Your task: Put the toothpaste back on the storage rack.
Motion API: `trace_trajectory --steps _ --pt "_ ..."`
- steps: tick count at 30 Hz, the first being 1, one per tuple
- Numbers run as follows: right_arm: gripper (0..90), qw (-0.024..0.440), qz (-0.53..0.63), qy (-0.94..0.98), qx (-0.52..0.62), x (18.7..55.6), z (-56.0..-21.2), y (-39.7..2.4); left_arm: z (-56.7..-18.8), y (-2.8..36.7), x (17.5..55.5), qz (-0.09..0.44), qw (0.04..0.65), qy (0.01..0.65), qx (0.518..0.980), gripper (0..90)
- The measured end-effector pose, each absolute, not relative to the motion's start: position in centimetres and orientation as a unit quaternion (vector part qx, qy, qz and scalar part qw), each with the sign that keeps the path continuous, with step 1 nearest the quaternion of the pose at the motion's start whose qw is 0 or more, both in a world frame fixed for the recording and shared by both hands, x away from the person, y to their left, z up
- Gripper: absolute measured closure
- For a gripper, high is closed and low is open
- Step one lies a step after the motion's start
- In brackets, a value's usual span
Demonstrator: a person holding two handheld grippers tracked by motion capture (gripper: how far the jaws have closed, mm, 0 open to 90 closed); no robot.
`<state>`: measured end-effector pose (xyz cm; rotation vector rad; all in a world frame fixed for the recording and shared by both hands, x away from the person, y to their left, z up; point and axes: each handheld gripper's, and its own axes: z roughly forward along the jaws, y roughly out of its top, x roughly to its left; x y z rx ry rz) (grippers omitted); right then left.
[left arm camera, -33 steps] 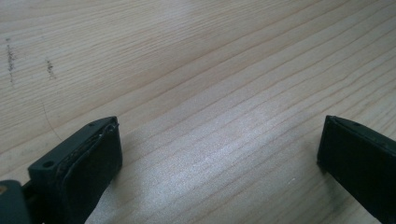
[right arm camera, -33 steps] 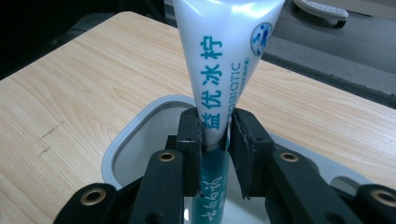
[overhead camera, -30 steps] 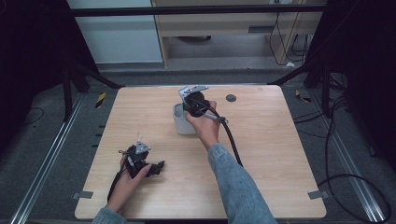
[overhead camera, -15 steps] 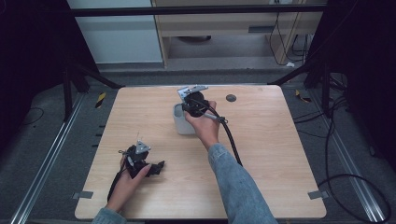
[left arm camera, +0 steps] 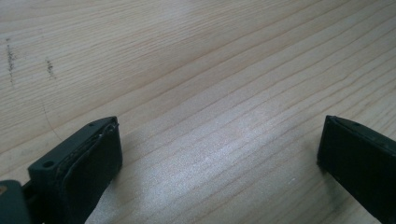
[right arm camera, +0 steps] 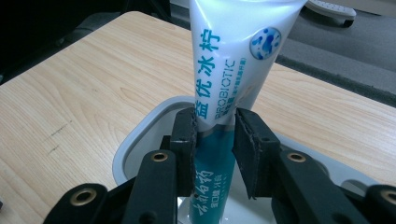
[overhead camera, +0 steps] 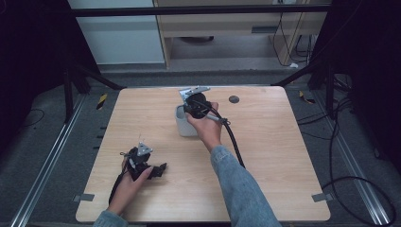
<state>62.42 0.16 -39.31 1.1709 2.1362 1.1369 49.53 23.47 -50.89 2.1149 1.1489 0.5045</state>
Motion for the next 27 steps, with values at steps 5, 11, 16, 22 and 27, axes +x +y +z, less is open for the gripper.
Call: trace_trajectory --steps 5,11,16,22,27 --pt "69.0 0.224 0.413 0.775 0.423 62.3 -39.2 0.1 -50.9 23.5 49.5 0.193 0.335 0.44 0.81 0.0" --pt "68.6 0.224 0.414 0.776 0.42 62.0 -38.9 0.0 -50.9 23.5 49.5 0.193 0.335 0.44 0.81 0.0" --pt "68.1 0.227 0.414 0.776 0.418 61.7 -38.7 -0.4 -50.9 23.5 49.5 0.193 0.335 0.44 0.81 0.0" --pt "66.0 0.227 0.411 0.778 0.417 61.4 -38.5 -1.2 -50.9 23.5 49.5 0.193 0.335 0.44 0.81 0.0" --pt "59.4 0.223 0.409 0.78 0.417 61.0 -38.3 -1.9 -50.9 23.5 49.5 0.193 0.335 0.44 0.81 0.0"
